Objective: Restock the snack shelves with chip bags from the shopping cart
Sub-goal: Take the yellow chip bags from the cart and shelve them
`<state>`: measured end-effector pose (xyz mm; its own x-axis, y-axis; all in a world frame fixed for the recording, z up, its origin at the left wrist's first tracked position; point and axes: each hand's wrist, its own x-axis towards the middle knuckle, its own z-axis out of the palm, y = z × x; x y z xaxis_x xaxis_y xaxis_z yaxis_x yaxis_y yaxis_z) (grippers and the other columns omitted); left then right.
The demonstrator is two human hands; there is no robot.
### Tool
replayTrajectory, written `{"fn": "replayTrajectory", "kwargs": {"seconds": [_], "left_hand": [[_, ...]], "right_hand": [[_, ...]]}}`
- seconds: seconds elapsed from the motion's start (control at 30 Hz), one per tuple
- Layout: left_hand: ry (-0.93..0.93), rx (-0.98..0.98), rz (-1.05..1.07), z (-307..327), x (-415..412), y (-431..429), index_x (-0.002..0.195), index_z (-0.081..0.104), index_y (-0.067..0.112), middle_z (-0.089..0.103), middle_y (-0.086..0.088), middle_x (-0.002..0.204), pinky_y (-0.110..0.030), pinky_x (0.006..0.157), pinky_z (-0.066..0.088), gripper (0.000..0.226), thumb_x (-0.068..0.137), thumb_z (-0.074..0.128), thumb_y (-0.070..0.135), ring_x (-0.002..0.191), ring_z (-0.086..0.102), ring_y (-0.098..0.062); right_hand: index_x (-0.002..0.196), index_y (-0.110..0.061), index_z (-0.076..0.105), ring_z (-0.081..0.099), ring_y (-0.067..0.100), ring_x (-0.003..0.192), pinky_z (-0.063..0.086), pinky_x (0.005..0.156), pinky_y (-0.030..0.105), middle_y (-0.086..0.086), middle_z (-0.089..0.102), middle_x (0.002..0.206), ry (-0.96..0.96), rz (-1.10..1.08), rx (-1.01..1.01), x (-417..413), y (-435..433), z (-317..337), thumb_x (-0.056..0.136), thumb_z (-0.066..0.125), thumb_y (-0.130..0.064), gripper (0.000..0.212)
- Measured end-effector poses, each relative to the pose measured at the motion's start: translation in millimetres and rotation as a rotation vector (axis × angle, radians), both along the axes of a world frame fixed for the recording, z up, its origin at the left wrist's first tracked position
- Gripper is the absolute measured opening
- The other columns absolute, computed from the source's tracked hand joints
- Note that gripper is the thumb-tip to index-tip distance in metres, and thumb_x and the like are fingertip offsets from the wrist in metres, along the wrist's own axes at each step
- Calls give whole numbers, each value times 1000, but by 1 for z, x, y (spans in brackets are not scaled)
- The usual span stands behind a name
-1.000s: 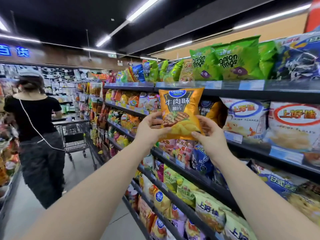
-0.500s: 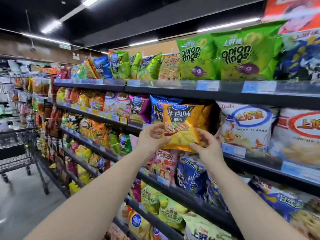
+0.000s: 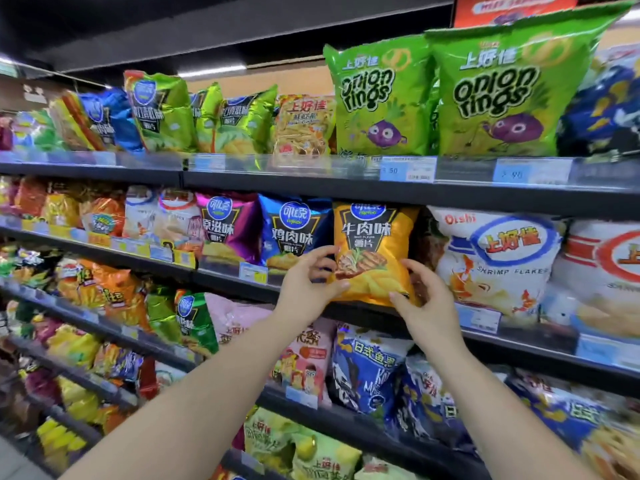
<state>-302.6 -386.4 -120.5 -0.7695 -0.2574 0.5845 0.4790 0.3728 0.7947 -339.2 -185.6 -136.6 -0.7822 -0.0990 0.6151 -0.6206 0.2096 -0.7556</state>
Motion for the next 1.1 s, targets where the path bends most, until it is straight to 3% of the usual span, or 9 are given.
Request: {"fn": "replayTrajectory", "kwargs": {"seconds": [0.1, 0.23, 0.43, 0.6, 0.87, 0.97, 1.1], "left_hand": [[42, -39, -22, -2, -12, -5, 118, 57, 35, 63, -2, 104, -22, 79, 55, 56, 74, 84, 11, 91, 62, -17], [84, -216, 6, 6, -28, -14, 129, 46, 46, 51, 12, 116, -30, 85, 55, 69, 77, 82, 17, 99, 59, -9], [146, -557, 38, 18, -43, -24, 141, 36, 50, 35, 12, 132, -37, 96, 51, 72, 85, 74, 26, 114, 50, -10], [137, -595, 10, 24, -54, -31, 141, 35, 50, 34, 10, 136, -39, 99, 51, 73, 85, 74, 25, 119, 48, -13], [179, -625, 11, 22, -60, -39, 141, 36, 47, 34, 6, 139, -39, 95, 52, 69, 86, 72, 28, 116, 49, -13], [220, -689, 55, 19, -57, -39, 143, 37, 42, 35, 2, 142, -39, 98, 51, 67, 87, 71, 28, 124, 44, -15], [412, -881, 216, 11, -54, -36, 145, 41, 28, 35, -8, 149, -40, 108, 39, 70, 83, 74, 24, 139, 29, -23]], "right_hand": [[124, -42, 52, 52, 14, 114, 48, 97, 40, -8, 56, 121, 45, -60, 5, -2, -5, -1, 85, 72, -24, 47], [122, -37, 51, 55, 10, 108, 51, 93, 39, -8, 58, 119, 66, -122, 36, -10, -12, 11, 86, 71, -24, 43], [121, -38, 44, 60, 15, 103, 56, 85, 39, -5, 57, 118, 36, -155, 67, -22, -16, 25, 84, 74, -19, 52], [137, -38, 36, 60, 13, 99, 57, 80, 42, -11, 53, 112, 24, -165, 86, -30, -20, 33, 84, 73, -15, 69], [144, -46, 28, 54, 12, 113, 54, 92, 43, -3, 48, 126, 75, -167, 161, -39, -24, 31, 88, 68, -15, 75], [145, -48, 25, 53, 12, 115, 54, 93, 43, -4, 47, 128, 74, -169, 192, -38, -23, 26, 88, 69, -18, 77], [146, -46, 22, 49, 15, 124, 51, 97, 46, -4, 35, 142, 116, -178, 188, -32, -21, 18, 85, 73, -17, 85]]}}
